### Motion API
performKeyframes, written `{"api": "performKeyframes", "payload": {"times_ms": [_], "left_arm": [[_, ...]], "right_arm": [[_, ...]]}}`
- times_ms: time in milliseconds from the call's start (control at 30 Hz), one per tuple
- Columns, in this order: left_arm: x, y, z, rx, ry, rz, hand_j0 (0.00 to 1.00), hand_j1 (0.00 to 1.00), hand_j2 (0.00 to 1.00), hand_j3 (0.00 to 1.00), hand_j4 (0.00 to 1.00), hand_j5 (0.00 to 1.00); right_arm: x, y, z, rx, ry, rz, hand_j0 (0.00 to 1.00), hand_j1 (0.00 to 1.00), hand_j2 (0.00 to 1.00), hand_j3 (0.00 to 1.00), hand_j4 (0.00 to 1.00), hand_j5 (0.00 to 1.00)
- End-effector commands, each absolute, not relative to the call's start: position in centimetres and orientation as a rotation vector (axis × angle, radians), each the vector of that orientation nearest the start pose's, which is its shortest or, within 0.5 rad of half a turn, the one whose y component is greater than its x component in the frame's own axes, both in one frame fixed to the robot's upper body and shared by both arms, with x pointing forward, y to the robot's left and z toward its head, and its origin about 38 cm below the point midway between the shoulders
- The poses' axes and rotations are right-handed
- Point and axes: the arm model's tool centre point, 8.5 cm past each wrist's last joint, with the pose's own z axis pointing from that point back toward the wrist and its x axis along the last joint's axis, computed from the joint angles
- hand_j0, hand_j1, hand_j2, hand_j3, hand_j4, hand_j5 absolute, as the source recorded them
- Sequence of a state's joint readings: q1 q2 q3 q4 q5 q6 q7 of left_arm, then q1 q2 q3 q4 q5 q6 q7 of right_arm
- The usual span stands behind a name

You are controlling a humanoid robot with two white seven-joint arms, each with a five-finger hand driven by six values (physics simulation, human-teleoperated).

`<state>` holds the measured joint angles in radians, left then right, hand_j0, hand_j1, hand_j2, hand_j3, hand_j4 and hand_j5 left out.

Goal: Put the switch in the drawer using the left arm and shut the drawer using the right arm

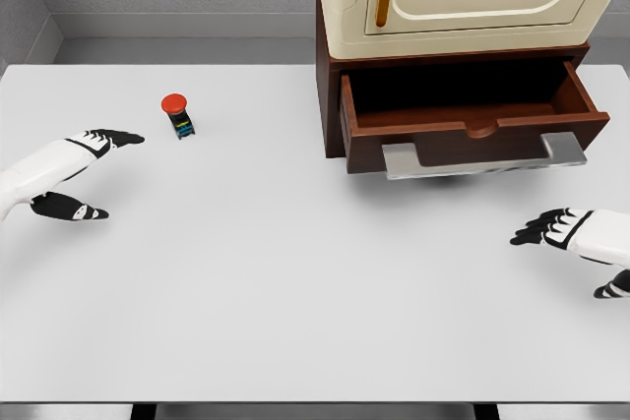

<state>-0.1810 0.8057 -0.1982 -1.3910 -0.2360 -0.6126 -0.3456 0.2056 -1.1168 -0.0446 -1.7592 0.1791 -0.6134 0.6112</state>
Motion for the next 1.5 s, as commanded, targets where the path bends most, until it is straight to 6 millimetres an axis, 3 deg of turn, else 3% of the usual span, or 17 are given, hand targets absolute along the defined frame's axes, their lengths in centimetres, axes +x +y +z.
{"api": "performKeyframes", "payload": {"times_ms": [0, 133, 200, 233, 300, 333, 433, 567, 700, 900, 1067, 1233, 1467], "left_arm": [[38.0, 39.8, 15.9, 0.382, -1.566, -1.497, 1.0, 1.0, 1.0, 1.0, 1.0, 1.0], [38.3, 39.1, 15.9, 0.37, -1.601, -1.467, 1.0, 1.0, 1.0, 1.0, 1.0, 1.0], [38.6, 39.0, 16.8, 0.324, -1.675, -1.371, 1.0, 1.0, 1.0, 1.0, 1.0, 1.0], [38.9, 38.5, 17.3, 0.3, -1.715, -1.338, 1.0, 1.0, 1.0, 1.0, 1.0, 1.0], [40.3, 37.9, 18.2, 0.257, -1.799, -1.23, 1.0, 1.0, 1.0, 1.0, 1.0, 1.0], [41.1, 37.4, 18.4, 0.248, -1.826, -1.194, 1.0, 1.0, 1.0, 1.0, 1.0, 1.0], [44.1, 35.0, 17.6, 0.177, -1.843, -1.149, 1.0, 1.0, 1.0, 1.0, 1.0, 1.0], [47.3, 33.8, 14.6, 0.097, -1.757, -1.075, 1.0, 1.0, 1.0, 1.0, 1.0, 1.0], [47.8, 33.6, 12.4, 0.032, -1.733, -0.966, 1.0, 1.0, 1.0, 1.0, 1.0, 1.0], [48.5, 35.4, 12.9, -0.034, -1.8, -0.731, 1.0, 1.0, 1.0, 1.0, 1.0, 1.0], [49.2, 35.9, 11.3, -0.028, -1.732, -0.68, 1.0, 1.0, 1.0, 1.0, 1.0, 1.0], [50.1, 35.0, 9.2, -0.023, -1.632, -0.676, 0.99, 0.99, 0.99, 0.99, 0.99, 0.99], [50.8, 35.2, 8.6, -0.021, -1.559, -0.617, 0.99, 0.99, 0.99, 0.99, 0.99, 0.99]], "right_arm": [[29.5, -40.8, 20.3, -0.251, -1.209, 1.967, 1.0, 1.0, 1.0, 1.0, 1.0, 1.0], [29.4, -40.8, 20.3, -0.247, -1.212, 1.963, 1.0, 1.0, 1.0, 1.0, 1.0, 1.0], [29.6, -40.8, 20.5, -0.255, -1.22, 1.964, 1.0, 1.0, 1.0, 1.0, 1.0, 1.0], [29.7, -40.8, 20.7, -0.261, -1.224, 1.965, 0.77, 0.77, 0.77, 0.77, 0.77, 0.77], [29.8, -40.7, 20.9, -0.267, -1.228, 1.966, 0.56, 0.56, 0.56, 0.56, 0.56, 0.56], [29.9, -40.7, 21.1, -0.269, -1.233, 1.964, 0.54, 0.54, 0.54, 0.54, 0.54, 0.54], [30.1, -40.7, 21.8, -0.256, -1.283, 1.924, 0.54, 0.54, 0.54, 0.54, 0.54, 0.54], [30.5, -41.0, 23.4, -0.282, -1.342, 1.883, 0.55, 0.55, 0.55, 0.55, 0.55, 0.55], [30.6, -41.3, 24.2, -0.3, -1.368, 1.865, 0.58, 0.58, 0.58, 0.58, 0.58, 0.58], [30.6, -41.2, 24.3, -0.295, -1.377, 1.857, 0.6, 0.6, 0.6, 0.6, 0.6, 0.6], [30.6, -41.2, 24.4, -0.288, -1.39, 1.847, 0.6, 0.6, 0.6, 0.6, 0.6, 0.6], [30.7, -41.2, 24.5, -0.289, -1.39, 1.846, 0.6, 0.6, 0.6, 0.6, 0.6, 0.6], [31.0, -41.4, 25.7, -0.331, -1.416, 1.844, 0.64, 0.64, 0.64, 0.64, 0.64, 0.64]]}}
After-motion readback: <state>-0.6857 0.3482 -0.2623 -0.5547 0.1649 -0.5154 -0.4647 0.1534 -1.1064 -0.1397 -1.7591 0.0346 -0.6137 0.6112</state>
